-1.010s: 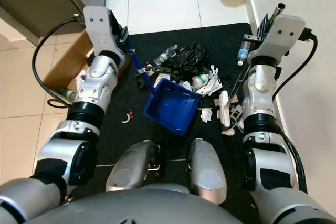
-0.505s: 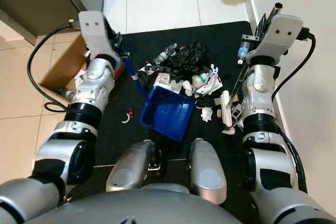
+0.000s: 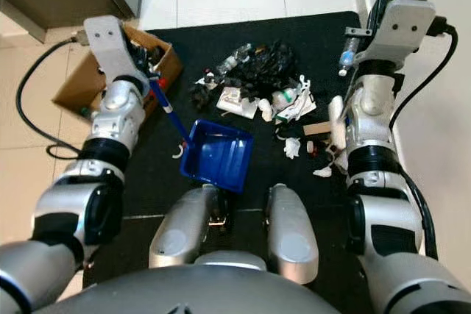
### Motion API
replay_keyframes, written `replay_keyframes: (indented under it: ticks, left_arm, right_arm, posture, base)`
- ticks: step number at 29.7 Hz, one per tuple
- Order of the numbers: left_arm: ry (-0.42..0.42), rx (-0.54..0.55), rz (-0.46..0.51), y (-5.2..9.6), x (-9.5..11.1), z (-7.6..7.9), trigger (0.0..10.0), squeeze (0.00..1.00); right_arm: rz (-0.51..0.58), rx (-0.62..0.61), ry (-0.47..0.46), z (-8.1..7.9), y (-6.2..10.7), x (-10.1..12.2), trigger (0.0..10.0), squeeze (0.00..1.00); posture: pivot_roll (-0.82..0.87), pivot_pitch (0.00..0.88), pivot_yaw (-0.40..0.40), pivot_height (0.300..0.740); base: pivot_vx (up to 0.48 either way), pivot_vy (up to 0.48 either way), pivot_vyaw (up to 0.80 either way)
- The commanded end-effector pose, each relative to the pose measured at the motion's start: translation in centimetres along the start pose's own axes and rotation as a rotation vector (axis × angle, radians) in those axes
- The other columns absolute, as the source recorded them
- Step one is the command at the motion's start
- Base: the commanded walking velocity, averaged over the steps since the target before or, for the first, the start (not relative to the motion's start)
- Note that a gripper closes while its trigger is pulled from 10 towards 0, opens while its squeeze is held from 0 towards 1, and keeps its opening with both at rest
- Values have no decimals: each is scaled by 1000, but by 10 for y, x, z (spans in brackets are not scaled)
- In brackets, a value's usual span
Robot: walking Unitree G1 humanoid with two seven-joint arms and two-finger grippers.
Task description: Sweep floor
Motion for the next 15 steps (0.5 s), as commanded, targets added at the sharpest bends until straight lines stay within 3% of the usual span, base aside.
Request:
replay_keyframes:
  ticks: [1,4,13,15]
  left_arm:
    - [46,-9,16,0,1,3,10000,0]
    - [11,-4,55,-6,16,9,10000,0]
    - [-70,-8,107,-13,34,16,10000,0]
    - [-131,-38,120,-15,39,23,10000,0]
  right_arm:
    - [19,3,-2,-3,0,2,10000,0]
    - [-1,-5,0,0,-2,-3,10000,0]
    - [-13,-15,-32,2,-8,-5,10000,0]
    - [-3,-24,-34,3,-10,-2,10000,0]
  posture:
    - [50,185,102,740]
    - [51,206,108,740]
    - [62,252,128,740]
    - [65,265,140,740]
  base:
    - [0,0,0]
    - [0,0,0]
    - [0,0,0]
    - [0,0,0]
Point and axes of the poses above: a point about 5 cm out from each wrist's last joint towards the gripper, its own y axis pointing back from the gripper into the wrist, its own x axis along the axis of the wrist's last joint, z = x × y, the point moved 2 cm from there along -y, pointing out of the wrist towards the gripper, and after that the axes turned 2 degrees about -y, right-handed, at the moved point
